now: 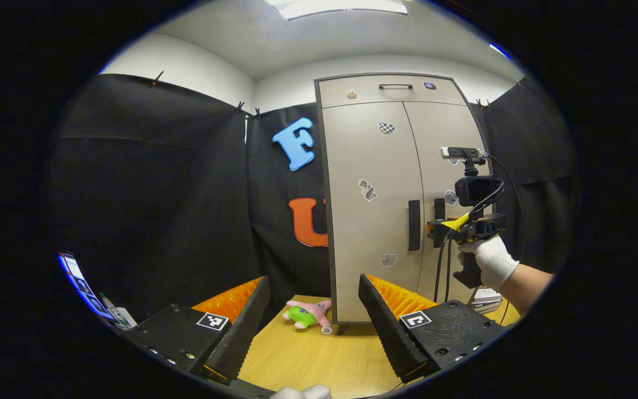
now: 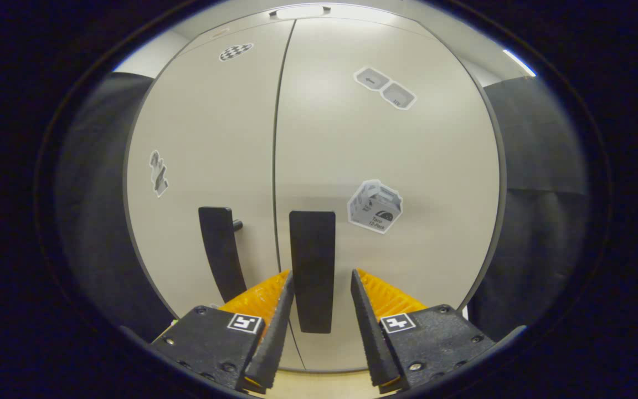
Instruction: Open the right door of the double-door shoe cabinet with the right hand, and open the left door with the left hand.
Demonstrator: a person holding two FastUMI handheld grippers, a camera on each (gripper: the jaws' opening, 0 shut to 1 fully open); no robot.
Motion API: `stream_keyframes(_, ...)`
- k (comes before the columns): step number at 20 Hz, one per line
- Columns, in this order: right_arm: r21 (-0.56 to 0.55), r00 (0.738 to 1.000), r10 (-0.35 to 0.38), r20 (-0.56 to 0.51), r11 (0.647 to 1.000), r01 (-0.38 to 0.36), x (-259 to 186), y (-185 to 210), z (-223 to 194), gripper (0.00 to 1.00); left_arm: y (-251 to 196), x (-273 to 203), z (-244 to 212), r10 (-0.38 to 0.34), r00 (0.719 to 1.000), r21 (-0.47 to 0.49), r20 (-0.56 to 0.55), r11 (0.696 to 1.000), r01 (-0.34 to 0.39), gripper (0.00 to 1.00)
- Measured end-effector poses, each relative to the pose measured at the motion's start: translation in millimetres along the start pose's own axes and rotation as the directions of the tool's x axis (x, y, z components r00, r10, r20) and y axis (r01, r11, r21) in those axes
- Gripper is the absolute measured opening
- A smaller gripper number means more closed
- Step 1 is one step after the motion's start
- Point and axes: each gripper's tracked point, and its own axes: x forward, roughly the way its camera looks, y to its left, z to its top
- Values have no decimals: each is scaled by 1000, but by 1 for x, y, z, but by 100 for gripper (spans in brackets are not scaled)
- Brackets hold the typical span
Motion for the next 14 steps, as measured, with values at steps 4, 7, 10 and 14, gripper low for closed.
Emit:
stream_keyframes(4, 8, 1000, -4, -11, 1000, 4, 3, 3, -2, 48, -1, 3, -4, -4, 1000, 1, -6, 1000, 4, 96)
stream_keyframes(7, 5, 1000, 7, -17, 1000, -7, 4, 3, -3, 32, -3, 0, -5, -13, 1000, -4, -3, 1000, 13, 96)
stream_keyframes(10, -2, 999, 37, -16, 999, -37, 1, 2, -4, 28, -3, 0, -7, -21, 1000, -13, -7, 1000, 21, 96)
stream_keyframes(14, -39, 996, 83, -19, 996, -84, -8, 2, -6, 22, -9, -6, -12, -41, 999, -26, -14, 999, 41, 96)
